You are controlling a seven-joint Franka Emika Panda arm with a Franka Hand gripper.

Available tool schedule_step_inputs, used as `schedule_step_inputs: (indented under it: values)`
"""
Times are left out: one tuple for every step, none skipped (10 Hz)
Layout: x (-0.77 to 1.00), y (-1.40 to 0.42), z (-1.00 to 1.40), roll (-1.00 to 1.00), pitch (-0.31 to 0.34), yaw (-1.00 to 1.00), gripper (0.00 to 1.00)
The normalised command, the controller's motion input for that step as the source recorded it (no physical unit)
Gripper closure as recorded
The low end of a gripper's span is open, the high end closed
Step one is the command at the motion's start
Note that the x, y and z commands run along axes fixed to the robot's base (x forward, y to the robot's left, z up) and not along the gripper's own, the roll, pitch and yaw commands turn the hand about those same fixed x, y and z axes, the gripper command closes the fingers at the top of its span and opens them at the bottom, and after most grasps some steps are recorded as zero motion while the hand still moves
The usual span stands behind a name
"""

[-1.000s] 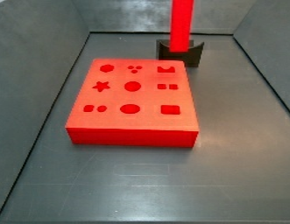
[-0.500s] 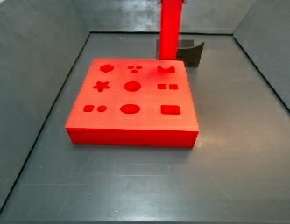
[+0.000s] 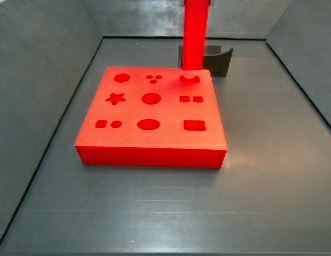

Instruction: Insert the arch object.

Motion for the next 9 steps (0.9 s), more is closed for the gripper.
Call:
schedule_step_inputs:
  values:
    - [0.0,-0.18,-0.11,0.0,-0.086,0.13,1.0]
    - [0.0,-0.17,-0.13,0.02,-0.067,0.05,1.0]
    - [0.02,0.0,-0.11,0.03,-0.017,0.0,1.0]
    - [0.01,0.0,-0.05,0.03,0.0,-0.03,1.0]
    - [0.05,0.0,-0.07,0.03,0.0,-0.07,1.0]
    - [0.07,0.0,-0.09,0.01,0.0,-0.08,1.0]
    - [0.1,0.0,-0.11,0.0,0.0,-0.07,1.0]
    - [0.1,0.0,-0.11,0.0,0.0,-0.07,1.0]
    - [0.09,-0.01,-0.11,0.0,0.0,-0.08,1.0]
